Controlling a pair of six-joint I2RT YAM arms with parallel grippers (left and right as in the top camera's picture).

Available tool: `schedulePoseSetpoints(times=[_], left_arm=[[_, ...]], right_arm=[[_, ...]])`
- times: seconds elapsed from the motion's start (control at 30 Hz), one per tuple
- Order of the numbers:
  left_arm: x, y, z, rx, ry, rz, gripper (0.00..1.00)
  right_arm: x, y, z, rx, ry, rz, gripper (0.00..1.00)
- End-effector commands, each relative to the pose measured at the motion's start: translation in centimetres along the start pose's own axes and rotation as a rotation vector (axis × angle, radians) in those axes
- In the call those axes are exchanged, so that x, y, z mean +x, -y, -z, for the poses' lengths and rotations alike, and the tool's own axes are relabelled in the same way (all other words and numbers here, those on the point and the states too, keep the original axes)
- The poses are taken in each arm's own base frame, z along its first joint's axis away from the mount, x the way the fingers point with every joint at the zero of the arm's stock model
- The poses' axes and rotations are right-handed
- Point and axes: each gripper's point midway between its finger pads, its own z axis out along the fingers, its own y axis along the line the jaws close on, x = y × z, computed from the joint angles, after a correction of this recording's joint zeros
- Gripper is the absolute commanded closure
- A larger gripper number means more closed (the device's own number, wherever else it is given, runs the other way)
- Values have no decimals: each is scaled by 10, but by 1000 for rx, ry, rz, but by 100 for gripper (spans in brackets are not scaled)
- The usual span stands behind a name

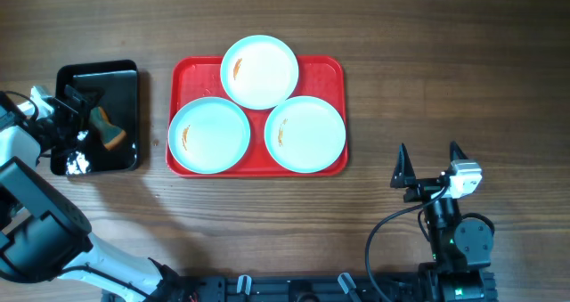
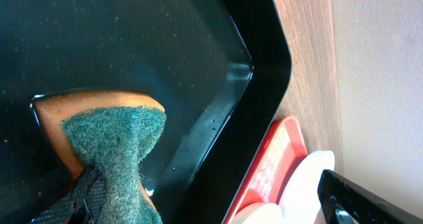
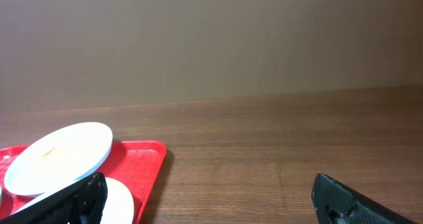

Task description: Clean dirty plates on tray and stack at the side

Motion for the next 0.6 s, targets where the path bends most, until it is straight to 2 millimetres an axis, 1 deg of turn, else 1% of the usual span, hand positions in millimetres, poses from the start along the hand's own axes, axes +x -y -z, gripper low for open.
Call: schedulePoseSetpoints(times=[0.0,0.03,0.07,0.1,0.13,0.2,0.23,0.27,0.33,0.47,0.57], left_arm=[[-2,3,3,3,5,-10,9],[-2,-2,3,-26,9,-3,16],[-2,-13,4,-83,17,9,18],[-2,-27,5,-166,27,24,18],[-1,-48,10,-285,43,38,17],[-1,-73,19,-448,67,47,15],[-1,-82,23,-503,75,48,15],[0,-85,24,-522,76,50,16],[0,-81,22,-501,70,49,17],[2,-67,12,-452,58,19,21],[6,-52,-1,-438,48,-32,23]], right_arm=[[-2,-1,0,-5,8,-8,0],[-2,-1,0,-5,8,-8,0],[-2,-1,0,-5,8,-8,0],[-2,-1,0,-5,8,-8,1],[-2,-1,0,-5,8,-8,0],[-2,-1,0,-5,8,-8,0],[-2,-1,0,-5,8,-8,0],[-2,-1,0,-5,8,-8,0],[-2,-1,0,-5,8,-8,0],[-2,-1,0,-5,8,-8,0],[-2,-1,0,-5,8,-8,0]])
